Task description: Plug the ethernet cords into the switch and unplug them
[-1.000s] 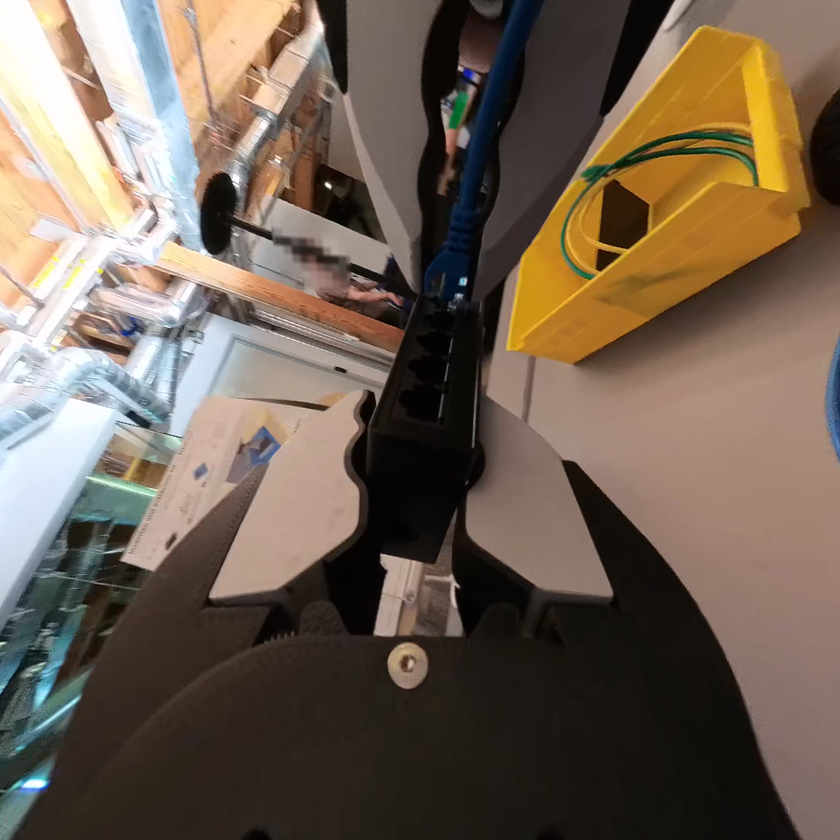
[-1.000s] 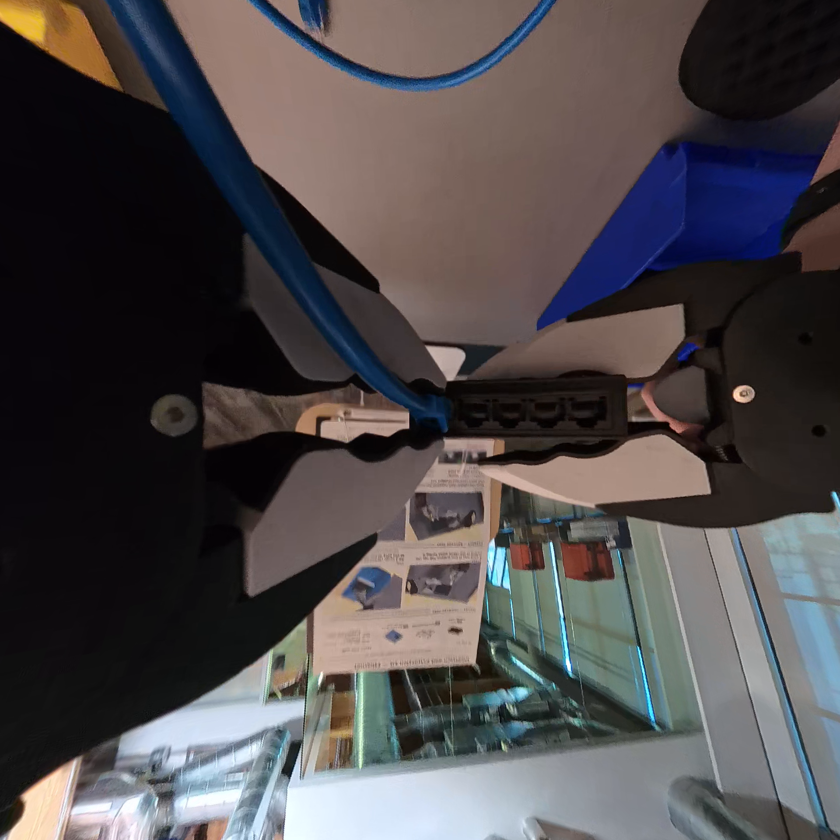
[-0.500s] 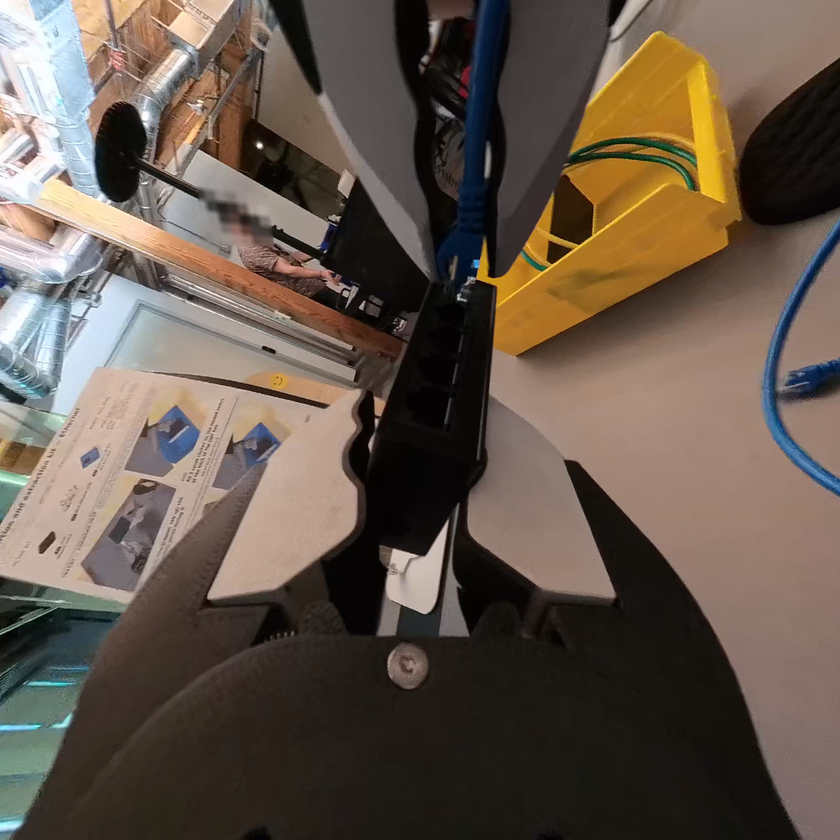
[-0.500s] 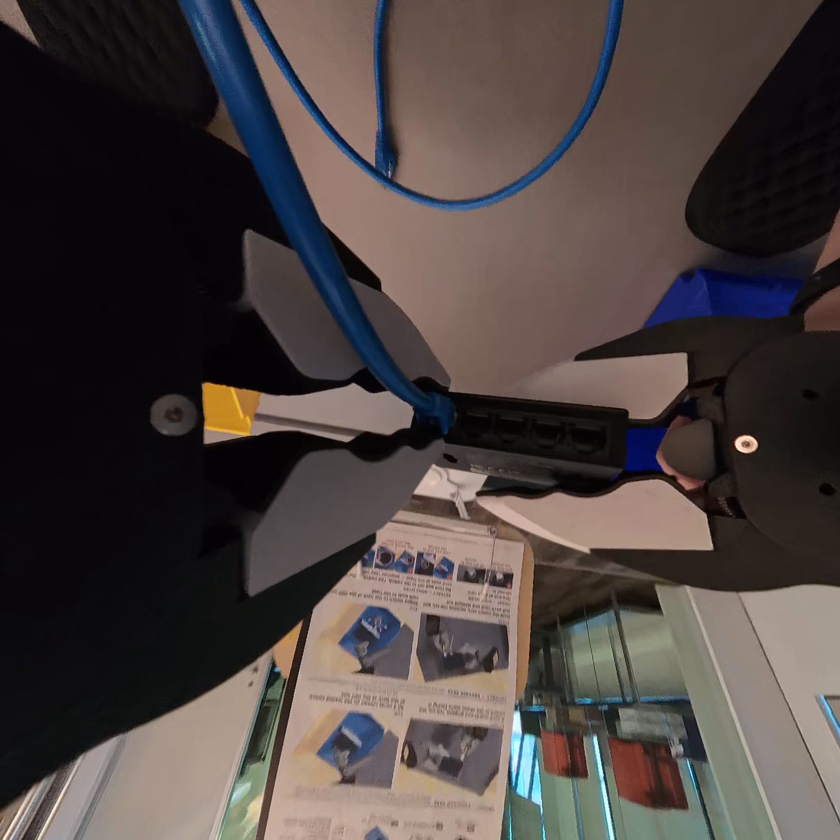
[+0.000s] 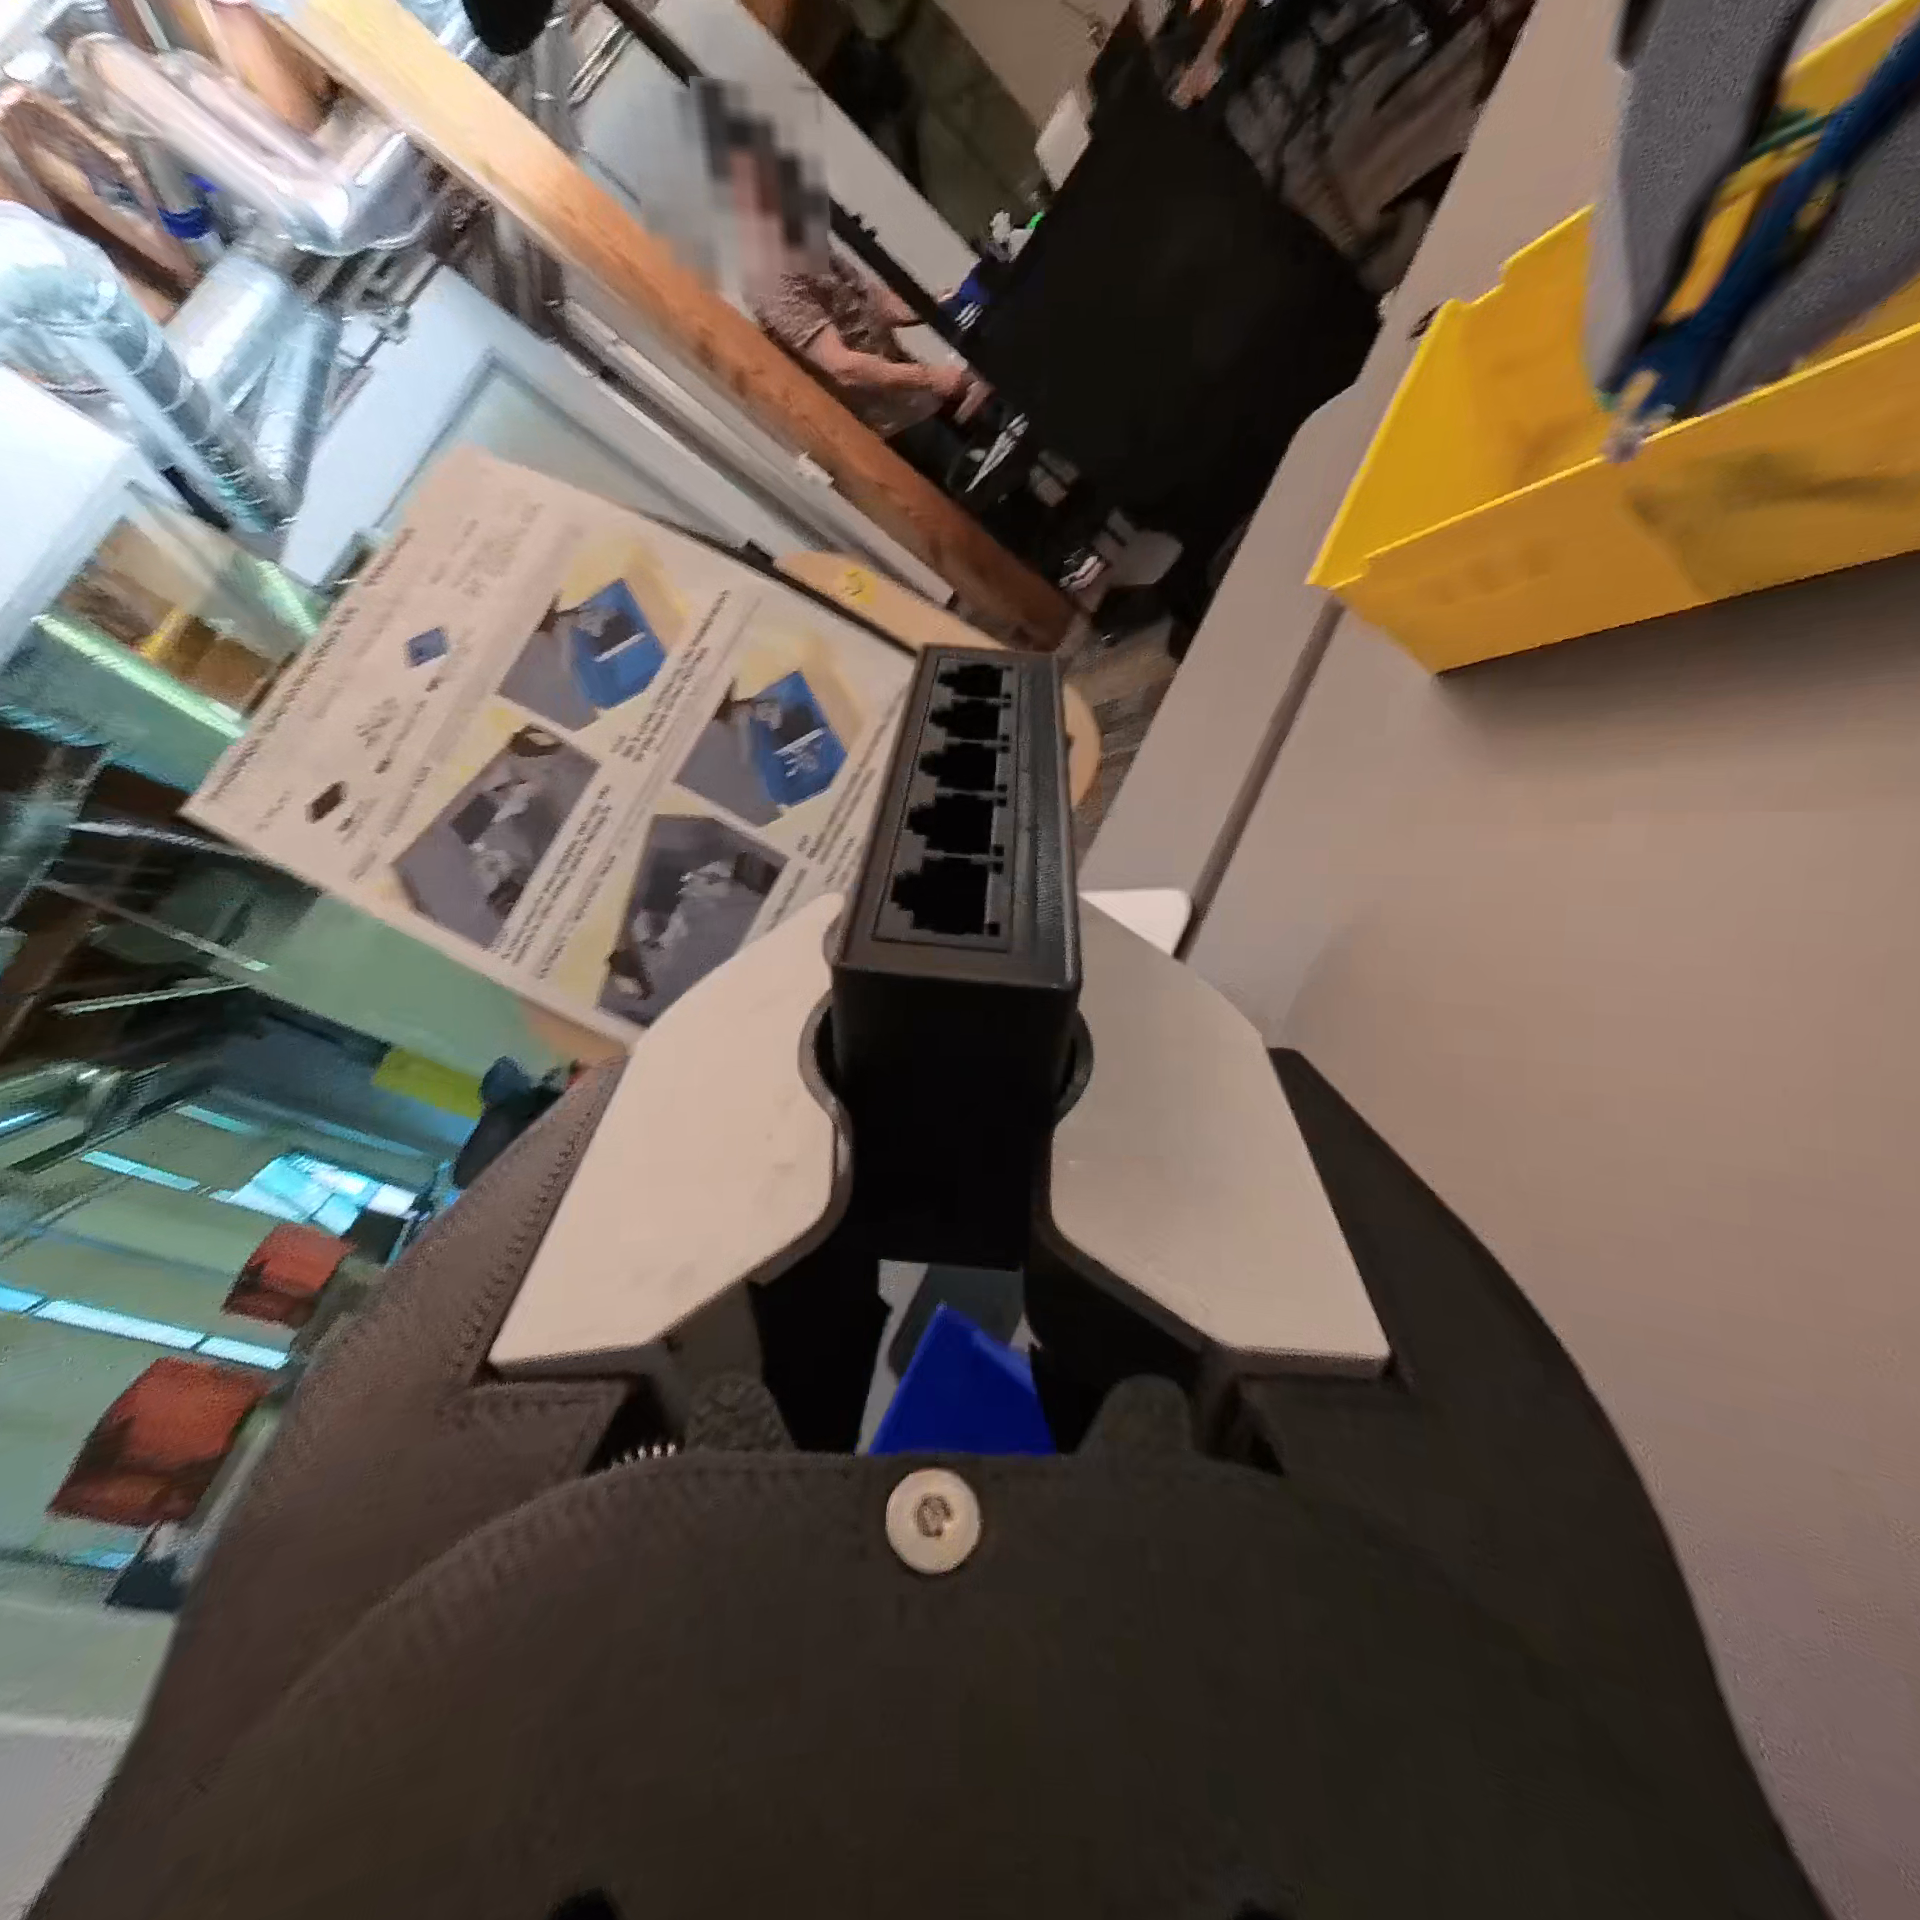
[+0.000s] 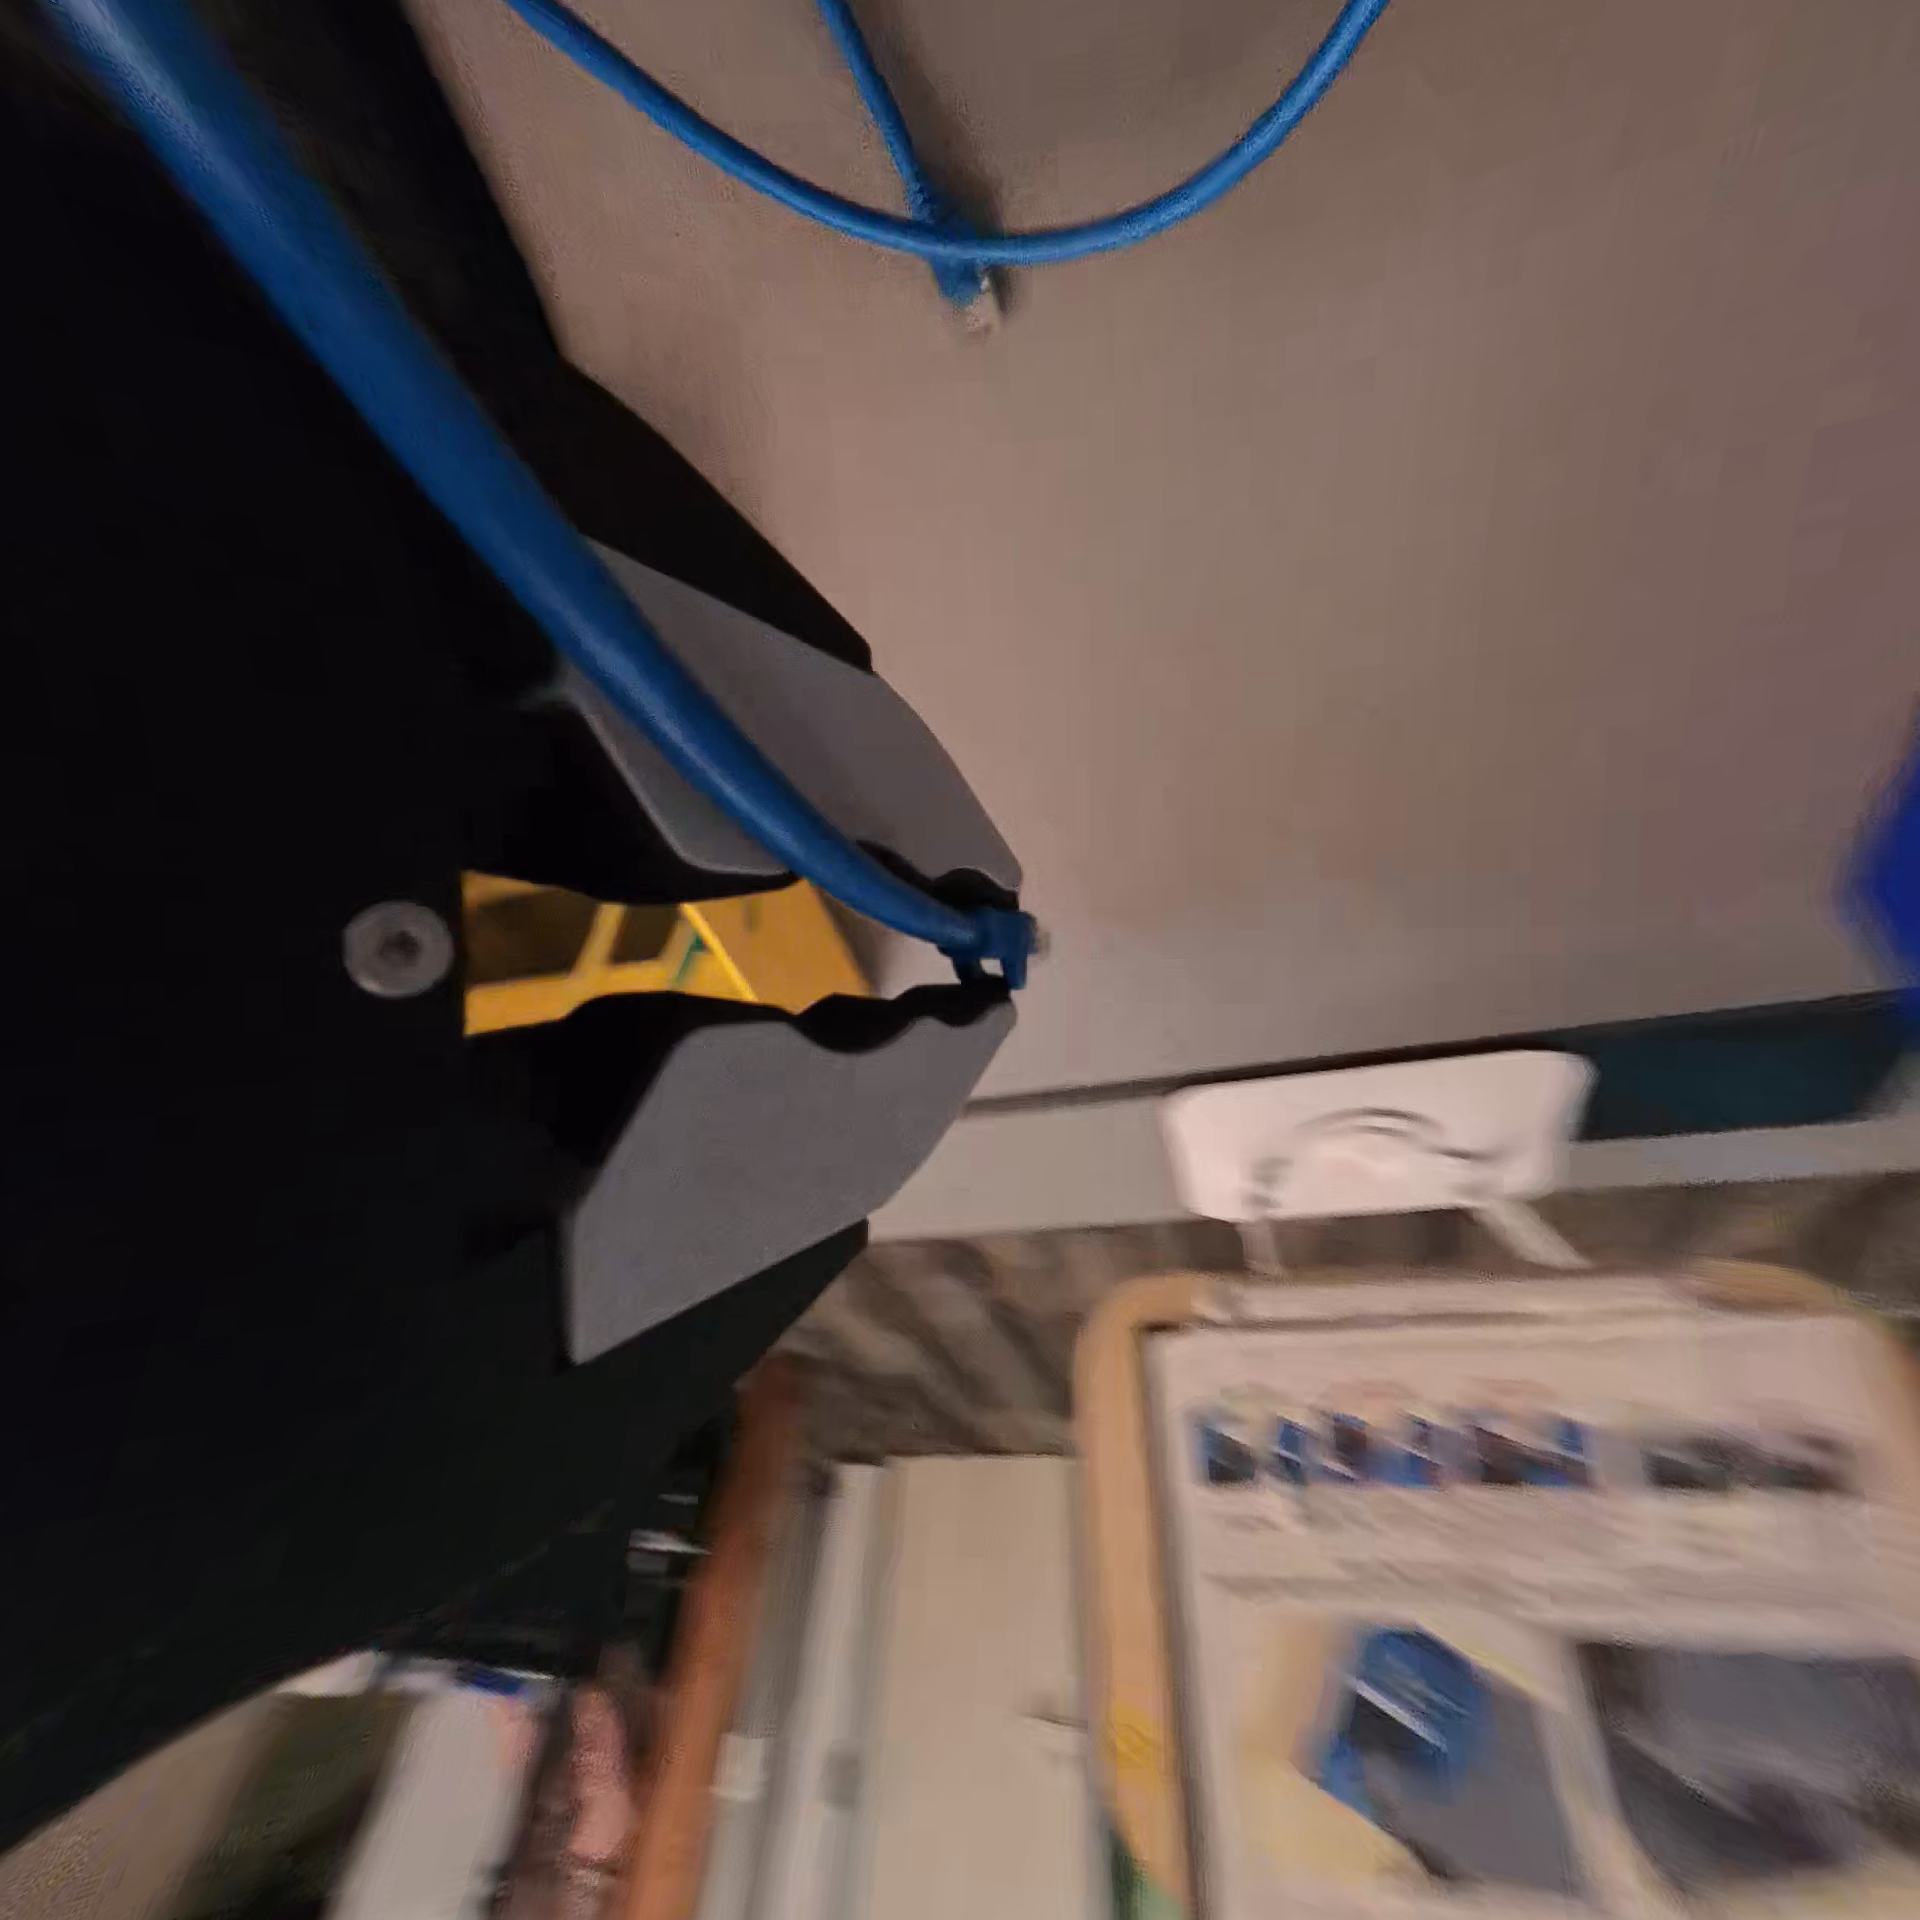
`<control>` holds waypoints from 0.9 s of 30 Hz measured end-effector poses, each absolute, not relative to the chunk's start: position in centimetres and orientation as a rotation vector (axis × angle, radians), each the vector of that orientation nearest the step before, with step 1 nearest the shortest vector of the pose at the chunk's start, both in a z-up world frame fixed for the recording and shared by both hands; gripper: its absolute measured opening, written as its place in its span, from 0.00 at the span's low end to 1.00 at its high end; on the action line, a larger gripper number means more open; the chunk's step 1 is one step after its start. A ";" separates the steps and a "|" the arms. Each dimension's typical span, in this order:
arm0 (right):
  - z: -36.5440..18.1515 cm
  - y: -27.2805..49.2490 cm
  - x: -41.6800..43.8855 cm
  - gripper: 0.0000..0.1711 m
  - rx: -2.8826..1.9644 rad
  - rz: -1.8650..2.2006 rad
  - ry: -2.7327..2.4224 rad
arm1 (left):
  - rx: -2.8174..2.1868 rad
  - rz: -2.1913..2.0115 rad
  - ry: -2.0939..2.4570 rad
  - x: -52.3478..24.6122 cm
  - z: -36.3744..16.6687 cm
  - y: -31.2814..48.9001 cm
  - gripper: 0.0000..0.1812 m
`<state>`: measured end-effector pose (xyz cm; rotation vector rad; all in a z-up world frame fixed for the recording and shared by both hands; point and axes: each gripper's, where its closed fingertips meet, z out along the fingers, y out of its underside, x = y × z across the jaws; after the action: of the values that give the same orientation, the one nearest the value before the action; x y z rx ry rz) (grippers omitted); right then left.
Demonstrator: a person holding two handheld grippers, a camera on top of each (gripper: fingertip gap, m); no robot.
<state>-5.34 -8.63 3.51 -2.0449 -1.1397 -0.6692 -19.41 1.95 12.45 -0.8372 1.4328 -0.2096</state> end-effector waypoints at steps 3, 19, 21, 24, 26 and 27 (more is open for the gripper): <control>-2.9 -9.5 -4.5 0.09 -2.326 -0.768 -1.089 | -0.860 -0.140 1.406 -20.5 12.9 3.0 0.17; -10.5 -14.1 -17.6 0.21 -2.391 0.181 -0.813 | -0.913 -0.083 1.378 -22.5 13.2 4.9 0.17; -9.4 -17.0 -23.8 0.26 -2.236 0.627 -0.746 | -0.916 -0.094 1.368 -22.7 13.4 4.9 0.17; -12.7 -18.9 -26.0 0.36 -2.323 0.583 -0.773 | -0.908 -0.100 1.365 -22.9 13.6 4.7 0.17; -14.9 -18.6 -24.6 0.37 -2.362 0.347 -0.797 | -0.904 -0.100 1.365 -22.9 13.7 4.5 0.17; -15.9 -18.8 -24.0 0.36 -2.401 0.297 -0.800 | -0.903 -0.102 1.365 -22.9 13.7 4.4 0.17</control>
<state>-24.04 -18.76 -15.85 -2.4014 -0.8004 0.2966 -22.95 4.45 13.74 -0.9030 1.3654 -0.1021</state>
